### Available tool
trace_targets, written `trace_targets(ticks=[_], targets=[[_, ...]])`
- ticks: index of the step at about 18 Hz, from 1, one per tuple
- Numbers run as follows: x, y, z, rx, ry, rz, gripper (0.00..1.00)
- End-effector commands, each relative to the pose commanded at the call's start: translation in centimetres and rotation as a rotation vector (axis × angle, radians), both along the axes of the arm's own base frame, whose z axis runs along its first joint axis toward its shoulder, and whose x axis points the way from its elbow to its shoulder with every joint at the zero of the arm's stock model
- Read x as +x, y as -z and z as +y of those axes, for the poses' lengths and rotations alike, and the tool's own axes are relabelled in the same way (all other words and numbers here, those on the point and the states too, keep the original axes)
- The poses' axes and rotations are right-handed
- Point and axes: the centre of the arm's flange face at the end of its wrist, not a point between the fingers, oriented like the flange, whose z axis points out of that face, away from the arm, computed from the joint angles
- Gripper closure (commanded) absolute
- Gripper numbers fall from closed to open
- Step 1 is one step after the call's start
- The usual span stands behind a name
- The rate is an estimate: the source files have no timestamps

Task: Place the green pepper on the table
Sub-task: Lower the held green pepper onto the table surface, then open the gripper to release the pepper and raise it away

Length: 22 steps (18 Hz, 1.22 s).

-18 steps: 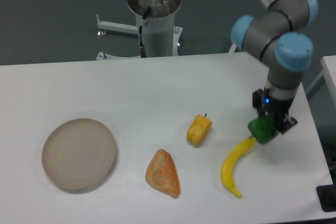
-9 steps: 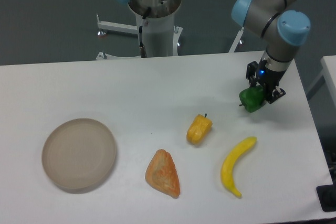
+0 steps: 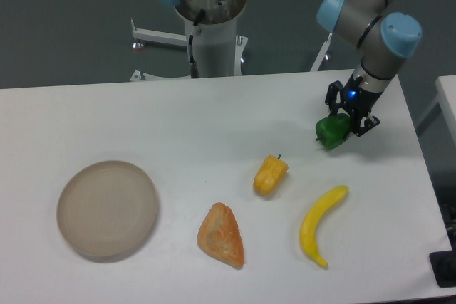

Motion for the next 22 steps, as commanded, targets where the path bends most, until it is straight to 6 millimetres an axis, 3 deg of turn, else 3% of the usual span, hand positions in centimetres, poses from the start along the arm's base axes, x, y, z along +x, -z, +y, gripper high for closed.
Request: trace_targets(ticks=[16,17,22], targets=[[0.03,0.79,0.06,-0.017,-0.004,-0.006,0.6],[0.02,0.77,0.07,-0.016,-0.004,-0.004,0.57],[-0.39,0.18,0.16,-0.011,-0.005,0.007,0.22]])
